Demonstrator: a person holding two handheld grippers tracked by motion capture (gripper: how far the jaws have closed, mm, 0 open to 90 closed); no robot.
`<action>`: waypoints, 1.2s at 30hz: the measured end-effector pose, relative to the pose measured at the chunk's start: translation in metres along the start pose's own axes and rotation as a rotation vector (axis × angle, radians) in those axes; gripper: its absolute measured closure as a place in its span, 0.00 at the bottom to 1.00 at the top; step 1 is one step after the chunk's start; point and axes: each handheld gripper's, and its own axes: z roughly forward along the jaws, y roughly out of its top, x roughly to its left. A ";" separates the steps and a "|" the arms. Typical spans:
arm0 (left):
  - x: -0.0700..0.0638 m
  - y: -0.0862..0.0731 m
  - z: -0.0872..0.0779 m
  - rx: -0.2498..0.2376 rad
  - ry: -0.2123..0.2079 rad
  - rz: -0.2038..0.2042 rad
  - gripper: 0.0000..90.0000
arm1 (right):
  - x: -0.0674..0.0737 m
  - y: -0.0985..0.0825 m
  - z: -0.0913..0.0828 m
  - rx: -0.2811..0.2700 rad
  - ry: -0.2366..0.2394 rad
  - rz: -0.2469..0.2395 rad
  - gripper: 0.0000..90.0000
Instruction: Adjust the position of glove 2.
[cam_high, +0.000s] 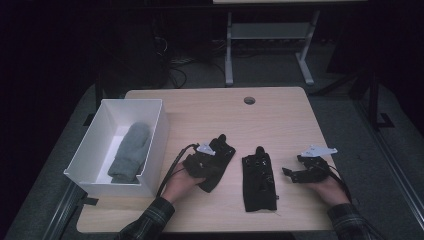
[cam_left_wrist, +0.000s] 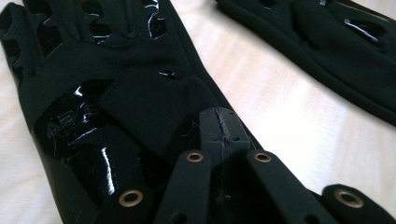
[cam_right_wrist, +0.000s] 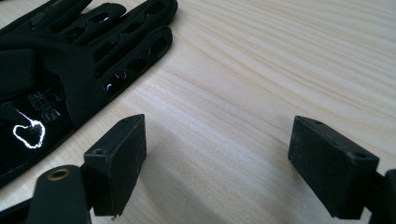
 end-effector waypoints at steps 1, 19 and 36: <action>-0.002 0.000 0.000 0.013 -0.006 0.018 1.00 | 0.000 0.000 0.000 0.000 0.000 0.000 0.21; -0.014 0.005 -0.018 -0.075 -0.007 0.038 1.00 | 0.000 0.000 0.000 -0.001 0.001 -0.001 0.21; -0.003 -0.018 -0.025 0.013 0.016 0.011 1.00 | 0.001 0.000 0.001 -0.003 0.002 -0.001 0.21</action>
